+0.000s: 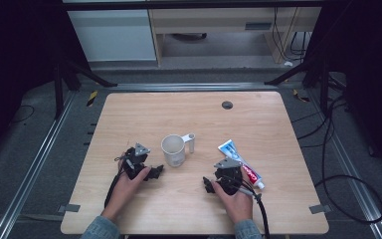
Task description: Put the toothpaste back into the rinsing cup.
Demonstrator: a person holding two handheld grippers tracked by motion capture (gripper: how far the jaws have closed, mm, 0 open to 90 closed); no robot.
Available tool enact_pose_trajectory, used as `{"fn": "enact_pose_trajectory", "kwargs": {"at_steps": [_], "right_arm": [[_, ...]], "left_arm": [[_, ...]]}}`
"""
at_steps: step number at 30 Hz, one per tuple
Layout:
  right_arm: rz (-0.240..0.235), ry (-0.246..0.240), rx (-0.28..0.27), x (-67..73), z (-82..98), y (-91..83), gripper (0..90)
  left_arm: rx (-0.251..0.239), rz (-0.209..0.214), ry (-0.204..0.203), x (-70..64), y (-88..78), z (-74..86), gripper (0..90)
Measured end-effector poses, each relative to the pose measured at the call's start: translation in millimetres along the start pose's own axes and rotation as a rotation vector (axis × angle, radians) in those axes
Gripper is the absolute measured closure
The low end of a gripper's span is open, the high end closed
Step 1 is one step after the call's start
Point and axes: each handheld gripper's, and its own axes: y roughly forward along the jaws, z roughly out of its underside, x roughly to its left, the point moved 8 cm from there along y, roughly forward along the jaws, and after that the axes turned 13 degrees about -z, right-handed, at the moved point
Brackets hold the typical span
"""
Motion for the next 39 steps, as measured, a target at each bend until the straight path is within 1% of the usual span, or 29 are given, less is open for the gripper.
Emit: {"fn": "enact_pose_trajectory", "kwargs": {"at_steps": [13,15,16,17,18,19,21,23,26,27,30,33,35,37,39], "right_arm": [[0.004,0.000,0.002,0.5,0.5,-1.2,12.1],[0.012,-0.001,0.047,2.6,2.3,-5.4,10.5],[0.024,-0.010,0.059,2.3,2.2,-7.7,10.2],[0.031,-0.020,0.067,2.3,1.4,-11.4,10.8],[0.026,-0.029,0.069,3.3,-0.5,-16.1,10.8],[0.033,-0.029,0.084,2.9,-0.9,-20.9,11.2],[0.051,-0.044,0.120,0.6,-1.2,-29.8,12.9],[0.050,-0.050,0.149,-0.7,-3.1,-40.5,13.7],[0.072,-0.067,0.185,-5.6,-8.8,-57.4,16.5],[0.071,-0.071,0.200,-7.3,-10.7,-62.2,16.9],[0.080,-0.079,0.232,-14.2,-20.0,-77.1,18.9],[0.090,-0.086,0.253,-21.5,-28.6,-87.9,20.6],[0.118,-0.096,0.276,-30.0,-33.3,-94.8,22.0],[0.115,-0.088,0.289,-36.5,-36.8,-99.7,25.1],[0.113,-0.089,0.316,-42.7,-38.6,-103.3,25.9]], "left_arm": [[-0.001,0.001,0.000,-0.2,-0.3,0.2,0.0],[-0.001,0.002,0.000,-0.2,-0.3,0.2,0.0],[-0.001,0.002,0.001,-0.2,-0.3,0.2,0.0],[-0.001,0.002,0.001,-0.2,-0.3,0.2,0.0],[-0.001,0.002,0.000,-0.2,-0.2,0.2,0.0],[-0.001,0.001,0.000,-0.2,-0.3,0.2,0.0],[-0.001,0.002,0.000,-0.2,-0.3,0.2,0.0],[-0.001,0.002,0.000,-0.2,-0.3,0.3,0.0],[-0.001,0.002,0.000,-0.3,-0.3,0.3,0.0],[-0.001,0.002,0.000,-0.3,-0.3,0.3,0.0],[-0.001,0.002,0.001,-0.3,-0.4,0.3,0.0],[-0.001,0.002,0.001,-0.3,-0.4,0.3,0.0],[-0.001,0.002,0.000,-0.3,-0.4,0.3,0.0],[-0.001,0.002,0.001,-0.2,-0.4,0.3,0.0],[-0.001,0.002,0.000,-0.2,-0.3,0.3,0.0]]}}
